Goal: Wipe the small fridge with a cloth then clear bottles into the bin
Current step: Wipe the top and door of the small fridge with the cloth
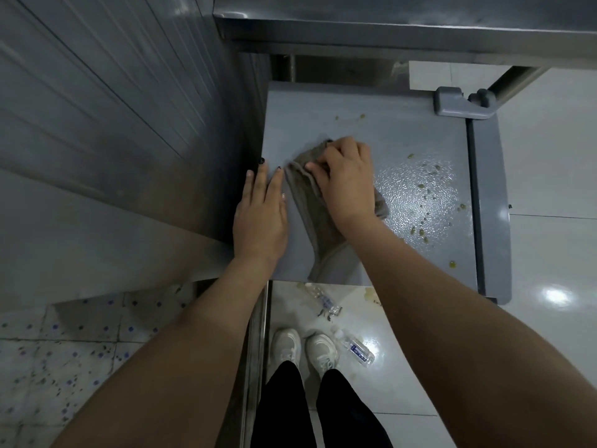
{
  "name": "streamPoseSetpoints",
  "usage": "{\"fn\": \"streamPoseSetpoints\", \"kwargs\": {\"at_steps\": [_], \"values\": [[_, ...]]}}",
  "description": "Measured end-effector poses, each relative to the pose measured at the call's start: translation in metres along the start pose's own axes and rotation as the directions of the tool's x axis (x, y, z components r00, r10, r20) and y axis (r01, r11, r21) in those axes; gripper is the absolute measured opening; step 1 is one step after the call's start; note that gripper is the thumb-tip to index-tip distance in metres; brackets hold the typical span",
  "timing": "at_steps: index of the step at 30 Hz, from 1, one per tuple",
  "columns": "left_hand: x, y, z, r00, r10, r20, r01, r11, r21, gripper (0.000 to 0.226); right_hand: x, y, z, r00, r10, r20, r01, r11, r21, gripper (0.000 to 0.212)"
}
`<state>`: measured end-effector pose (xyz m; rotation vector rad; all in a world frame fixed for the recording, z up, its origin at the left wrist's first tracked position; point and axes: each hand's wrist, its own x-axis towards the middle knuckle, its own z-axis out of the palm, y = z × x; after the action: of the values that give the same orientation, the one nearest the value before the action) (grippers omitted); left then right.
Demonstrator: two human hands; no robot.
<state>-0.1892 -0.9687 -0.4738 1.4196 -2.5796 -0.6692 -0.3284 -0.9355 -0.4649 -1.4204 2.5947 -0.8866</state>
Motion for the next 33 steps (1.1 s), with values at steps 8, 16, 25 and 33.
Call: {"fn": "streamPoseSetpoints", "kwargs": {"at_steps": [8, 16, 25, 33], "values": [[0.0, 0.003, -0.002, 0.999, -0.015, 0.047, 0.014, 1.0, 0.025, 0.049, -0.051, 0.003, -0.01, 0.998, -0.055, -0.032, 0.056, 0.998, 0.025, 0.016], [0.002, 0.002, -0.001, 0.999, 0.005, 0.031, -0.005, 1.0, 0.023, 0.051, -0.025, 0.005, -0.003, 0.997, -0.025, -0.077, 0.031, 0.996, 0.079, 0.032], [0.004, 0.005, -0.001, 1.0, 0.023, 0.007, -0.023, 0.997, 0.067, 0.049, 0.014, 0.009, 0.001, 0.997, -0.031, -0.074, 0.031, 0.999, -0.008, 0.02], [0.055, 0.037, 0.004, 0.997, 0.008, -0.081, -0.004, 0.999, 0.053, 0.041, -0.022, 0.019, -0.009, 0.987, 0.015, -0.159, -0.005, 0.998, 0.064, 0.019]]}}
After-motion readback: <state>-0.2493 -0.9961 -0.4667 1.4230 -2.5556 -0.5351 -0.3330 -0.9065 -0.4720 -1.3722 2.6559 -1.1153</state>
